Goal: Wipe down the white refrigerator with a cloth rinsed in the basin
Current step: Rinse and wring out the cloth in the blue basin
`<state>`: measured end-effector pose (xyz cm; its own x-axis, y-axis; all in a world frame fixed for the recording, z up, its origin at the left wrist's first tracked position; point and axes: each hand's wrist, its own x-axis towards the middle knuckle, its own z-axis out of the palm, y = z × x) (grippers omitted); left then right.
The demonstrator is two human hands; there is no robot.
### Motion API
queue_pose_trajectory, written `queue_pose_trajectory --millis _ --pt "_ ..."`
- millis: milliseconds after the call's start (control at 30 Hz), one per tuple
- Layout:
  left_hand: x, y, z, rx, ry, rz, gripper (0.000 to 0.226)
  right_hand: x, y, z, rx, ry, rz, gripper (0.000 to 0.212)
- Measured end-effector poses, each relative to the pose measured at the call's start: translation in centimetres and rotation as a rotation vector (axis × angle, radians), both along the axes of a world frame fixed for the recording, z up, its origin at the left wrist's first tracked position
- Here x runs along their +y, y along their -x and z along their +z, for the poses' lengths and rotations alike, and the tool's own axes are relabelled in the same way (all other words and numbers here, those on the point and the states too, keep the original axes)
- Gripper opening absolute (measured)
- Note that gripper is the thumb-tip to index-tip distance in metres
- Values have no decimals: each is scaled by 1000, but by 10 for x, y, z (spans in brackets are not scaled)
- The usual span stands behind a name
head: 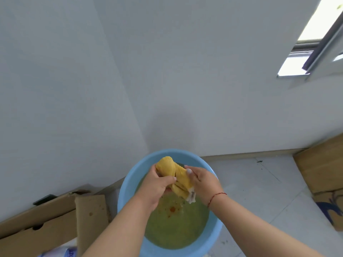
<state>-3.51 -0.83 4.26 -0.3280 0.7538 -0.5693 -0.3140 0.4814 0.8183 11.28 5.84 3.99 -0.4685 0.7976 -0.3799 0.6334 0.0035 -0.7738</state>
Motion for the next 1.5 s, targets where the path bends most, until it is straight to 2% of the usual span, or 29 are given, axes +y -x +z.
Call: queue_pose_trajectory --millis 100,200,267,333,400,467,500,567,633,700,767,867,967,1033,1100,1167,1233,1300,1433,1500 --pt "-4 -2 26 249 32 -31 42 7 -6 35 14 -220 -97 26" --pt "-15 2 50 552 27 -100 18 20 -13 73 166 -141 -288 39" --pt "-24 5 66 695 11 -191 4 22 -16 98 266 -64 -334 39" --pt "-29 6 80 766 -32 -269 8 18 -13 118 402 54 -361 40" --pt "-29 4 97 796 -126 -327 40 11 -11 140 546 198 -388 33" --pt "-28 -3 118 806 -232 -377 69 3 -11 162 650 345 -387 31" --pt "-28 -7 134 815 -299 -401 75 -2 -12 175 696 427 -348 36" --pt "-25 -18 155 814 -412 -431 76 -10 -15 189 734 526 -233 44" --pt "-20 -29 174 779 -487 -434 64 -14 -22 204 764 509 -171 42" --pt "-17 -39 190 707 -557 -393 41 -16 -34 220 839 436 -144 43" --pt "-16 -51 208 625 -609 -344 20 -17 -52 234 853 250 -169 39" --pt "-13 -62 227 507 -580 -301 7 -19 -63 240 659 -12 -144 34" --pt "-11 -74 242 351 -601 -400 19 -22 -78 243 735 -63 -207 31" --pt "-5 -82 250 248 -609 -515 43 -24 -94 251 829 -83 -244 22" --pt "2 -93 256 137 -617 -632 59 -23 -114 258 860 -151 -270 22" --pt "8 -102 262 -11 -638 -672 64 -22 -130 264 863 -231 -299 24" --pt "16 -115 269 -73 -650 -705 69 -22 -149 270 864 -302 -323 27" --pt "24 -125 274 7 -655 -766 69 -21 -166 275 833 -381 -355 27" --pt "43 -157 287 304 -657 -857 31 -17 -214 288 733 -528 -520 27" --pt "52 -182 296 377 -688 -888 38 -16 -245 296 730 -564 -599 35"
